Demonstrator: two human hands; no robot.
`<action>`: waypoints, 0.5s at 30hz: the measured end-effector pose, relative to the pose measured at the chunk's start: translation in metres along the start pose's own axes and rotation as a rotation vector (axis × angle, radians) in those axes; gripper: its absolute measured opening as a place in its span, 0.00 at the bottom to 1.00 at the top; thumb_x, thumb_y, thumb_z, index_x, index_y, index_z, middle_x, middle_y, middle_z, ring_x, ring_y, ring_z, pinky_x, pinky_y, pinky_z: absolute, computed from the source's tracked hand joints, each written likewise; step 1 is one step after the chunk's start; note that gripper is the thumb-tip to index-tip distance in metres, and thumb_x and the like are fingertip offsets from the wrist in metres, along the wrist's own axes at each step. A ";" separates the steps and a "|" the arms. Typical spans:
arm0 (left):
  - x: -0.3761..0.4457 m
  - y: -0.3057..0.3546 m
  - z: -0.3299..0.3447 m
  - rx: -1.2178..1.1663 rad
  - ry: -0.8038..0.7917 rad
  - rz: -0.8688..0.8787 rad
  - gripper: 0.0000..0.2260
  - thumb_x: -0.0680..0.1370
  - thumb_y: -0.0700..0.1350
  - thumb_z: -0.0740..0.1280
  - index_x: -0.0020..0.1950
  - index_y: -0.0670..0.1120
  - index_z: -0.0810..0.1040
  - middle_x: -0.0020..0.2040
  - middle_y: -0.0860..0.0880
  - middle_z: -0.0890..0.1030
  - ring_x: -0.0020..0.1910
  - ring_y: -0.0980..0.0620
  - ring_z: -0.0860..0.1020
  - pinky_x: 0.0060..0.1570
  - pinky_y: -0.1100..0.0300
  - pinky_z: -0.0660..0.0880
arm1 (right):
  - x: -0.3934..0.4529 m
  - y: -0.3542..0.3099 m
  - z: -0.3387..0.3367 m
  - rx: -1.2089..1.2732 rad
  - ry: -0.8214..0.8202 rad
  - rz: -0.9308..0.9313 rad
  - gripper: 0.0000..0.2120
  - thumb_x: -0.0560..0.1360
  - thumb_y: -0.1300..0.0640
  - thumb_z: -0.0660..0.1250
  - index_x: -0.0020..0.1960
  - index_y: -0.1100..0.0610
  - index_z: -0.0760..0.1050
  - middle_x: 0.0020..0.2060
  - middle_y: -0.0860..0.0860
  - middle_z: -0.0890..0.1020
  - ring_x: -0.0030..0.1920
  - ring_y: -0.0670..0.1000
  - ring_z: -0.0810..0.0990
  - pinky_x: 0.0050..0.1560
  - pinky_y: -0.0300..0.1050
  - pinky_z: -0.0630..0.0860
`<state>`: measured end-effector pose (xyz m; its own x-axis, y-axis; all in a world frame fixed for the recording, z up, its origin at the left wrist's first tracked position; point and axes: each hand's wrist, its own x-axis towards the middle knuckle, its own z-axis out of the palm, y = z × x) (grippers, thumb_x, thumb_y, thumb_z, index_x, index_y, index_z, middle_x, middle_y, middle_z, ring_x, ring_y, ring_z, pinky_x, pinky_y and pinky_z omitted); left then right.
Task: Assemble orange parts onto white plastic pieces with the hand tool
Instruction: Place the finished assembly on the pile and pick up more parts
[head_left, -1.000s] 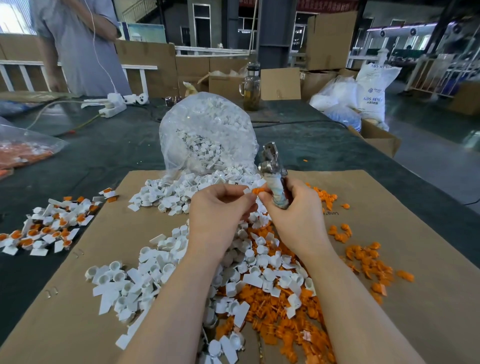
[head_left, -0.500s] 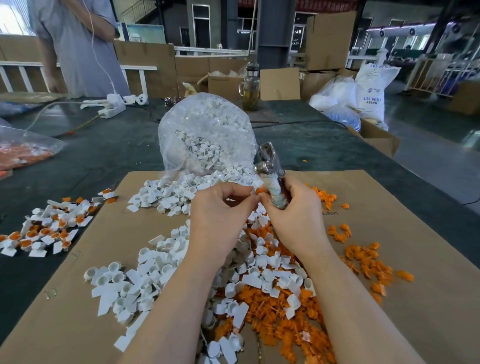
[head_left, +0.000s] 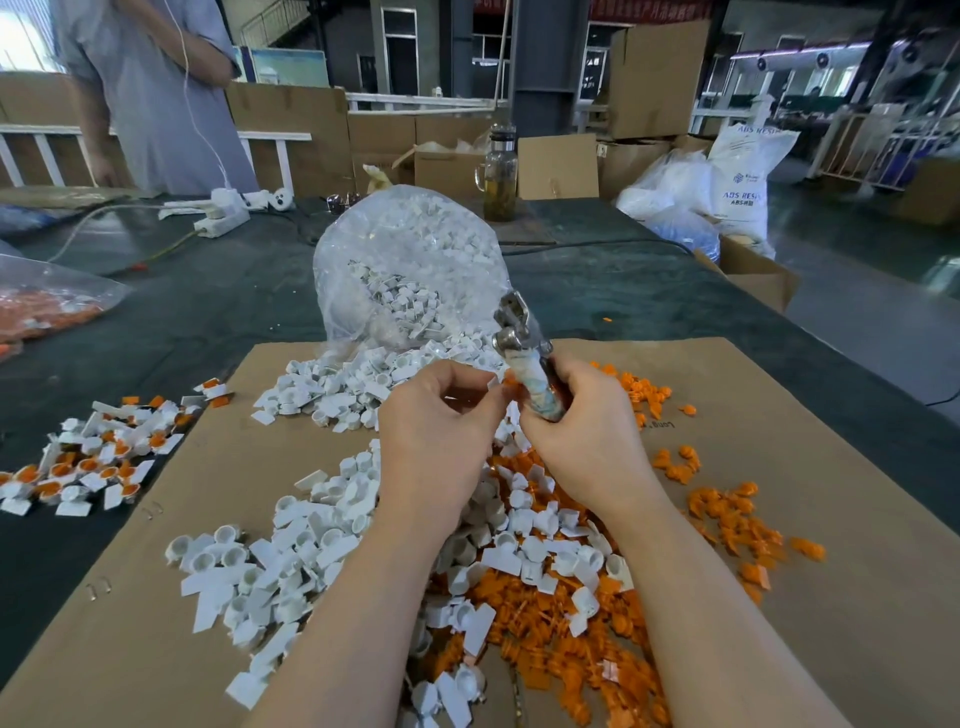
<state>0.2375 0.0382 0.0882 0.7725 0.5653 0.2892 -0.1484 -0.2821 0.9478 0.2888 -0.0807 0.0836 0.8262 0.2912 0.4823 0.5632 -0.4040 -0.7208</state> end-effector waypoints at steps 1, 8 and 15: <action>0.001 -0.001 -0.001 0.000 0.003 -0.006 0.05 0.72 0.46 0.77 0.39 0.52 0.82 0.34 0.55 0.84 0.34 0.58 0.82 0.34 0.67 0.77 | 0.000 0.000 0.000 0.006 -0.005 0.010 0.10 0.73 0.61 0.70 0.50 0.49 0.76 0.36 0.42 0.78 0.36 0.42 0.77 0.34 0.33 0.69; 0.006 0.002 -0.008 -0.237 0.017 -0.114 0.05 0.74 0.39 0.74 0.42 0.47 0.81 0.35 0.52 0.85 0.36 0.55 0.85 0.38 0.65 0.79 | 0.002 0.006 -0.012 0.143 -0.097 0.117 0.08 0.74 0.60 0.70 0.51 0.50 0.79 0.40 0.43 0.82 0.42 0.42 0.81 0.38 0.35 0.77; 0.007 0.003 -0.011 -0.374 0.019 -0.118 0.05 0.75 0.36 0.73 0.43 0.45 0.81 0.34 0.52 0.85 0.36 0.54 0.85 0.38 0.68 0.78 | 0.000 0.006 -0.017 0.079 -0.299 0.110 0.06 0.72 0.58 0.72 0.48 0.53 0.79 0.39 0.49 0.81 0.37 0.47 0.79 0.41 0.51 0.78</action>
<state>0.2353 0.0493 0.0948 0.7866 0.5921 0.1748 -0.2770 0.0854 0.9571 0.2927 -0.0979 0.0877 0.8344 0.4962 0.2401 0.4581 -0.3821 -0.8025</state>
